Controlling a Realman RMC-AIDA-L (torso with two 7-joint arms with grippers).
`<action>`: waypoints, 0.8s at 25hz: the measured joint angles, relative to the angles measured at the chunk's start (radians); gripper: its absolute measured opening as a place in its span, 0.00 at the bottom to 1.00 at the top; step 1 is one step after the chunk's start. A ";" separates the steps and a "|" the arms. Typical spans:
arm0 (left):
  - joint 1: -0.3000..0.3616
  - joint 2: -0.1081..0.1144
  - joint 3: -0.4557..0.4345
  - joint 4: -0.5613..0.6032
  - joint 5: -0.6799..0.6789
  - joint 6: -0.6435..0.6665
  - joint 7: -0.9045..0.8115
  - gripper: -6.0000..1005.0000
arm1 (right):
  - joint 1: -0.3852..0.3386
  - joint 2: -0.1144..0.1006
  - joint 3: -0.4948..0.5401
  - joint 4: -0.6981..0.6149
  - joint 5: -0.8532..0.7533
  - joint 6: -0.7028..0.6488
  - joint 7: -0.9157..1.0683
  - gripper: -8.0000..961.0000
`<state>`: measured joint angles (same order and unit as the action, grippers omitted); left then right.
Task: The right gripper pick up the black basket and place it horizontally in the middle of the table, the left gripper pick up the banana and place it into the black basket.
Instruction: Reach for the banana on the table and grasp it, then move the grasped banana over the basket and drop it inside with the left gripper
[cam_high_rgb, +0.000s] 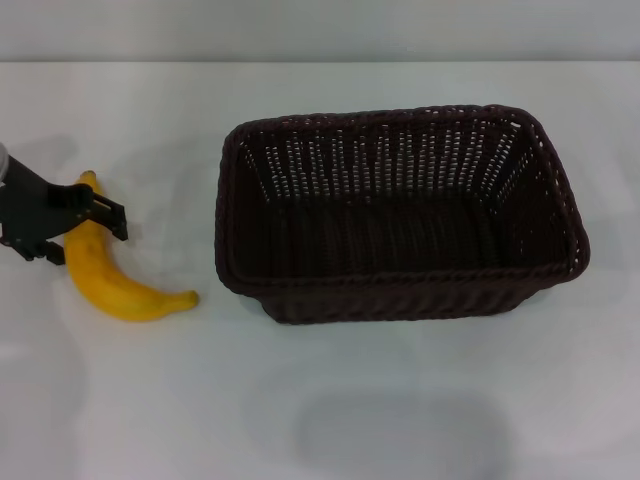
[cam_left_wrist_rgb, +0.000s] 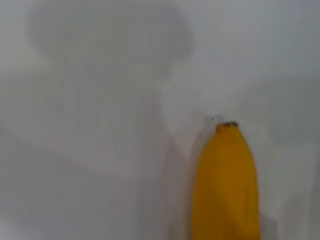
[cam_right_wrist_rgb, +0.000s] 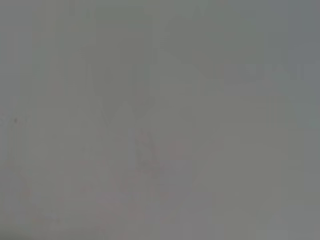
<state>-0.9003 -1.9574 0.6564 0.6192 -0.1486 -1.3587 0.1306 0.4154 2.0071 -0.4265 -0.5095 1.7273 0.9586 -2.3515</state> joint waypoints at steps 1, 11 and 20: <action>-0.002 0.000 0.000 0.000 0.001 -0.002 0.000 0.85 | 0.000 -0.001 0.000 0.002 0.000 -0.001 0.000 0.91; -0.022 0.011 0.013 -0.052 0.009 -0.021 0.011 0.68 | 0.002 0.001 0.001 0.003 0.000 -0.014 -0.006 0.91; -0.016 0.040 0.068 0.100 -0.007 -0.142 0.042 0.53 | 0.000 0.000 0.000 -0.001 0.000 -0.007 -0.001 0.91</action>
<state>-0.9165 -1.9171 0.7246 0.7194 -0.1560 -1.5005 0.1726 0.4157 2.0073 -0.4261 -0.5102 1.7269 0.9515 -2.3529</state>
